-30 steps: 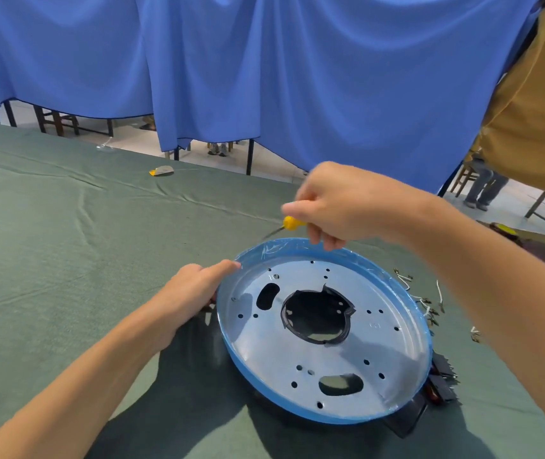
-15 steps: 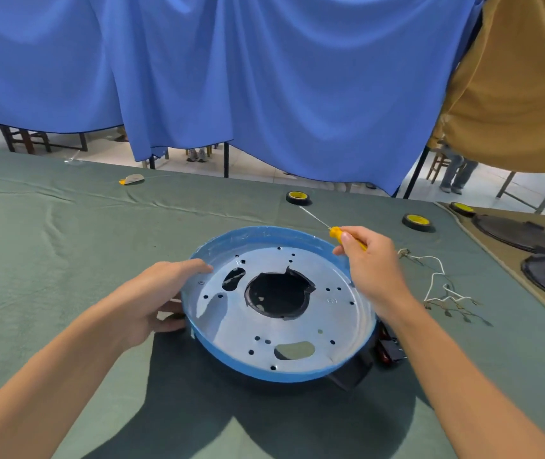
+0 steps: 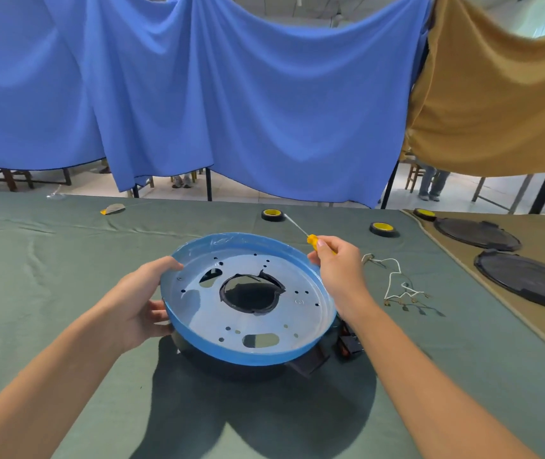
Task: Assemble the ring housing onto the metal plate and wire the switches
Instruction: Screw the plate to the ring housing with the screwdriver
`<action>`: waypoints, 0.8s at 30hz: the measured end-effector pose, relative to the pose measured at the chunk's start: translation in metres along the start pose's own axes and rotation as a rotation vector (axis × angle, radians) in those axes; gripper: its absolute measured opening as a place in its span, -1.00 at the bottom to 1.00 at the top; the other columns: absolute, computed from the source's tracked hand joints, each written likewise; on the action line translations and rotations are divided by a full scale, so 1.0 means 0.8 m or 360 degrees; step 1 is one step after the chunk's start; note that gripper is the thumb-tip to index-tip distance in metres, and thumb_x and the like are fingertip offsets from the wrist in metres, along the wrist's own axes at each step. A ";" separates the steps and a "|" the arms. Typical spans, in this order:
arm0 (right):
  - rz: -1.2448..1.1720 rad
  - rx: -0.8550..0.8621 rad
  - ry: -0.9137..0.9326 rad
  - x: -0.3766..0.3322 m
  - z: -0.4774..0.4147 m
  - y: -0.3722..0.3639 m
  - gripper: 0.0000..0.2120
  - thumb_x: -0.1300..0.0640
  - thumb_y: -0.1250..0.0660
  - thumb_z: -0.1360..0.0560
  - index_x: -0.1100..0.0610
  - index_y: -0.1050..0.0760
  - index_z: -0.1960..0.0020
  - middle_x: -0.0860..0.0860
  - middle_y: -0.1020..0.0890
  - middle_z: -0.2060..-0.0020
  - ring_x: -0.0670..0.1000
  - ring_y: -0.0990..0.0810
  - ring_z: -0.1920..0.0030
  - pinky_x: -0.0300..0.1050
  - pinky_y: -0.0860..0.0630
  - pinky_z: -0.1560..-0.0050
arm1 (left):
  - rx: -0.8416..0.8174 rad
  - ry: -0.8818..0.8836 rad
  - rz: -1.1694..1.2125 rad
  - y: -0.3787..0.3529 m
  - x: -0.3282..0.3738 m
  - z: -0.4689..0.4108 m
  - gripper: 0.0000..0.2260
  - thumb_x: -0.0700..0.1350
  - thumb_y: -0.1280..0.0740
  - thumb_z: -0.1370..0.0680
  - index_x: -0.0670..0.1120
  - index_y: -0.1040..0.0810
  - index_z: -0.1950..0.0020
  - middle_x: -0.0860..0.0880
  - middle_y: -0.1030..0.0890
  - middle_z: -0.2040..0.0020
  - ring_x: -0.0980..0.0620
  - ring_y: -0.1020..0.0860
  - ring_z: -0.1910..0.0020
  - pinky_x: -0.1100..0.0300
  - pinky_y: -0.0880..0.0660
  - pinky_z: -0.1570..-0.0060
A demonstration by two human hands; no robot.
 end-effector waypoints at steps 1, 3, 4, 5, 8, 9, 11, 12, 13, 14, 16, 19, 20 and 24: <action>0.0014 0.0008 0.0008 -0.001 0.001 0.000 -0.77 0.08 -0.12 -0.66 0.07 -0.54 -0.11 -0.01 -0.61 0.19 -0.09 -0.56 0.16 -0.25 -0.42 0.26 | 0.0027 0.0009 -0.0023 -0.003 -0.002 0.000 -0.76 -0.01 -0.37 -0.42 -0.08 -0.59 -0.04 -0.11 -0.58 0.25 -0.13 -0.48 0.28 0.06 -0.47 0.27; 0.0045 0.0022 0.0024 -0.004 0.003 0.001 -0.77 0.08 -0.12 -0.66 0.07 -0.54 -0.12 -0.01 -0.61 0.18 -0.10 -0.55 0.17 -0.26 -0.41 0.28 | 0.0093 0.0005 -0.0037 -0.007 -0.003 -0.001 -0.76 0.01 -0.34 -0.44 -0.07 -0.56 -0.03 -0.11 -0.54 0.20 -0.12 -0.45 0.26 0.13 -0.42 0.34; 0.0055 0.0025 0.0028 -0.005 0.004 0.003 -0.77 0.08 -0.12 -0.66 0.07 -0.54 -0.13 -0.01 -0.61 0.18 -0.12 -0.55 0.17 -0.27 -0.39 0.30 | 0.0131 -0.0004 -0.0015 -0.007 -0.002 -0.002 -0.77 0.01 -0.33 -0.47 -0.08 -0.56 -0.05 -0.11 -0.54 0.18 -0.12 -0.45 0.25 0.12 -0.42 0.32; 0.0052 0.0028 0.0028 -0.005 0.005 0.005 -0.77 0.09 -0.12 -0.66 0.07 -0.54 -0.13 -0.01 -0.61 0.17 -0.12 -0.55 0.17 -0.28 -0.38 0.31 | 0.0158 -0.0015 0.0022 -0.008 0.001 -0.002 -0.77 0.01 -0.33 -0.50 -0.08 -0.57 -0.07 -0.12 -0.56 0.15 -0.14 -0.47 0.21 0.08 -0.43 0.25; -0.0025 0.0030 -0.0002 0.000 0.007 0.013 -0.79 0.09 -0.13 -0.65 0.06 -0.53 -0.11 -0.01 -0.61 0.19 -0.11 -0.56 0.16 -0.27 -0.41 0.27 | 0.0171 -0.0022 0.0108 -0.007 0.010 -0.003 -0.72 0.06 -0.35 -0.54 -0.09 -0.58 -0.14 -0.16 -0.62 0.03 -0.20 -0.56 0.08 -0.04 -0.50 0.03; -0.0070 0.0037 -0.0013 0.001 0.008 0.016 -0.80 0.09 -0.14 -0.65 0.06 -0.54 -0.08 -0.01 -0.60 0.20 -0.09 -0.56 0.16 -0.23 -0.45 0.24 | 0.0157 -0.0015 0.0121 -0.006 0.012 -0.002 -0.70 0.08 -0.34 -0.55 -0.07 -0.58 -0.17 -0.17 -0.64 -0.05 -0.22 -0.60 0.00 -0.08 -0.51 -0.07; -0.0145 0.0089 -0.0029 0.002 0.007 0.026 -0.80 0.11 -0.15 -0.64 0.06 -0.55 0.00 -0.01 -0.60 0.25 -0.04 -0.56 0.19 -0.12 -0.51 0.15 | 0.0107 0.0010 0.0162 -0.004 0.012 -0.001 -0.66 0.09 -0.31 -0.56 -0.05 -0.55 -0.26 -0.18 -0.62 -0.20 -0.24 -0.58 -0.20 -0.17 -0.46 -0.25; -0.0197 0.0124 -0.0038 0.001 0.006 0.033 -0.79 0.12 -0.16 -0.64 0.06 -0.56 0.04 -0.01 -0.60 0.27 -0.02 -0.56 0.21 -0.07 -0.52 0.10 | 0.0087 0.0028 0.0207 -0.004 0.012 0.001 -0.65 0.08 -0.30 -0.57 -0.05 -0.54 -0.29 -0.16 -0.61 -0.24 -0.24 -0.56 -0.23 -0.19 -0.44 -0.28; -0.0267 0.0154 -0.0050 0.001 0.005 0.039 -0.79 0.13 -0.17 -0.63 0.06 -0.55 0.07 0.00 -0.60 0.27 -0.01 -0.55 0.21 -0.02 -0.53 0.06 | 0.0085 0.0044 0.0266 -0.003 0.014 0.003 -0.65 0.07 -0.28 -0.58 -0.06 -0.53 -0.31 -0.14 -0.60 -0.25 -0.22 -0.57 -0.22 -0.17 -0.46 -0.25; -0.0341 0.0178 -0.0065 0.000 0.004 0.044 -0.79 0.15 -0.17 -0.63 0.06 -0.54 0.09 0.01 -0.59 0.28 0.01 -0.55 0.21 0.02 -0.54 0.02 | 0.0100 0.0053 0.0326 0.000 0.017 0.006 -0.66 0.06 -0.27 -0.59 -0.07 -0.52 -0.30 -0.11 -0.60 -0.23 -0.19 -0.59 -0.16 -0.10 -0.51 -0.15; -0.0451 0.0215 -0.0100 0.000 0.004 0.056 -0.79 0.18 -0.17 -0.63 0.08 -0.54 0.10 0.02 -0.57 0.30 0.00 -0.54 0.24 0.05 -0.56 0.00 | 0.0161 0.0042 0.0429 0.008 0.030 0.010 -0.76 0.04 -0.26 -0.60 -0.04 -0.51 -0.19 -0.07 -0.59 -0.10 -0.12 -0.58 0.07 0.04 -0.49 0.13; -0.0522 0.0243 -0.0115 0.000 0.007 0.067 -0.80 0.20 -0.18 -0.62 0.11 -0.55 0.09 0.01 -0.57 0.32 -0.04 -0.51 0.31 0.02 -0.57 0.03 | 0.0268 -0.0007 0.0565 0.025 0.052 0.012 -0.90 -0.01 -0.26 -0.60 -0.01 -0.46 -0.05 -0.05 -0.52 0.07 -0.07 -0.52 0.20 0.06 -0.42 0.19; -0.0529 0.0243 -0.0119 0.000 0.008 0.068 -0.80 0.20 -0.18 -0.62 0.10 -0.54 0.11 0.02 -0.57 0.31 -0.04 -0.51 0.31 0.01 -0.57 0.04 | 0.0297 -0.0025 0.0591 0.029 0.057 0.012 -0.90 -0.02 -0.26 -0.60 0.00 -0.45 -0.08 -0.05 -0.51 0.09 -0.07 -0.51 0.21 0.05 -0.44 0.22; -0.0502 0.0241 -0.0158 0.004 0.015 0.068 -0.80 0.20 -0.20 -0.61 0.08 -0.53 0.14 0.02 -0.58 0.31 -0.01 -0.52 0.27 -0.03 -0.55 0.08 | 0.0315 -0.0039 0.0696 0.033 0.065 0.009 -0.83 -0.05 -0.23 -0.61 -0.01 -0.40 -0.20 -0.09 -0.47 0.04 -0.10 -0.50 0.13 -0.15 -0.46 0.35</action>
Point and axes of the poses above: each hand's wrist, its own z-axis away from the middle knuckle, its own y-axis out of the back of the hand, x = y × z, the point moved 9 cm from there along -z, towards the middle knuckle
